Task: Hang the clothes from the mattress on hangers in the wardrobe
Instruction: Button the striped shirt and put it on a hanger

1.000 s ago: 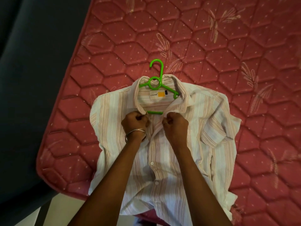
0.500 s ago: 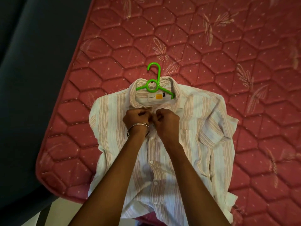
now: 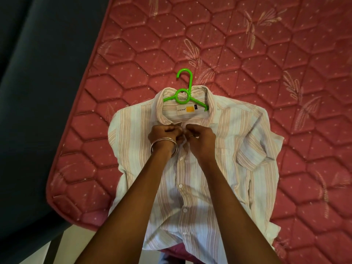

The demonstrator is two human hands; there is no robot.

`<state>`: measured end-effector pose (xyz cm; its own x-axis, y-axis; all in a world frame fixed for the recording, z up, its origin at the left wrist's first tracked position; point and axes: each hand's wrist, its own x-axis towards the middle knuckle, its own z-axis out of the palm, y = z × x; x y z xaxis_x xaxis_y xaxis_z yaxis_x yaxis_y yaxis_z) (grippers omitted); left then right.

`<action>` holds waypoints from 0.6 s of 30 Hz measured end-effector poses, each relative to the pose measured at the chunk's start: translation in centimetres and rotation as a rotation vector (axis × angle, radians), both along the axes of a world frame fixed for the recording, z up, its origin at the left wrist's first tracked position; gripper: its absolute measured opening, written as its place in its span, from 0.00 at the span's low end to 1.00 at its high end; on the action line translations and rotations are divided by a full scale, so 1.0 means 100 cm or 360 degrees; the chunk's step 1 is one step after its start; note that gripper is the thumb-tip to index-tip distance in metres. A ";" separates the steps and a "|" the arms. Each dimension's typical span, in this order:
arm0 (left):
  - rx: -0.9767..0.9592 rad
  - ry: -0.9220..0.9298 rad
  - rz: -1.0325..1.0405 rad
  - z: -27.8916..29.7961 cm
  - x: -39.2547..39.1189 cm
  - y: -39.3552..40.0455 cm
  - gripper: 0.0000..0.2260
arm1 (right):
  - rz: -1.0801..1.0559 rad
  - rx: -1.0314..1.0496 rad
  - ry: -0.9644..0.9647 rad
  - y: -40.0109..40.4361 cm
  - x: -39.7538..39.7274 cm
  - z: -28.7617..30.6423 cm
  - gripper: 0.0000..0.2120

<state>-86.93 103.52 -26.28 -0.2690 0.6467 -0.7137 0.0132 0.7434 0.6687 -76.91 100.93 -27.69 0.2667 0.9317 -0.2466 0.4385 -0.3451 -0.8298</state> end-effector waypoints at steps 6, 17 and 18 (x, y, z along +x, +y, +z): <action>0.0046 0.0061 0.0016 -0.005 0.003 -0.003 0.05 | -0.0039 -0.0223 0.0408 -0.008 0.007 0.001 0.17; 0.0441 0.0393 -0.0557 -0.014 -0.005 -0.007 0.05 | -0.0181 -0.0213 0.0433 -0.007 0.009 -0.010 0.07; 0.0446 0.0387 -0.0577 -0.014 -0.005 -0.007 0.06 | -0.0182 -0.0193 0.0438 -0.008 0.009 -0.011 0.06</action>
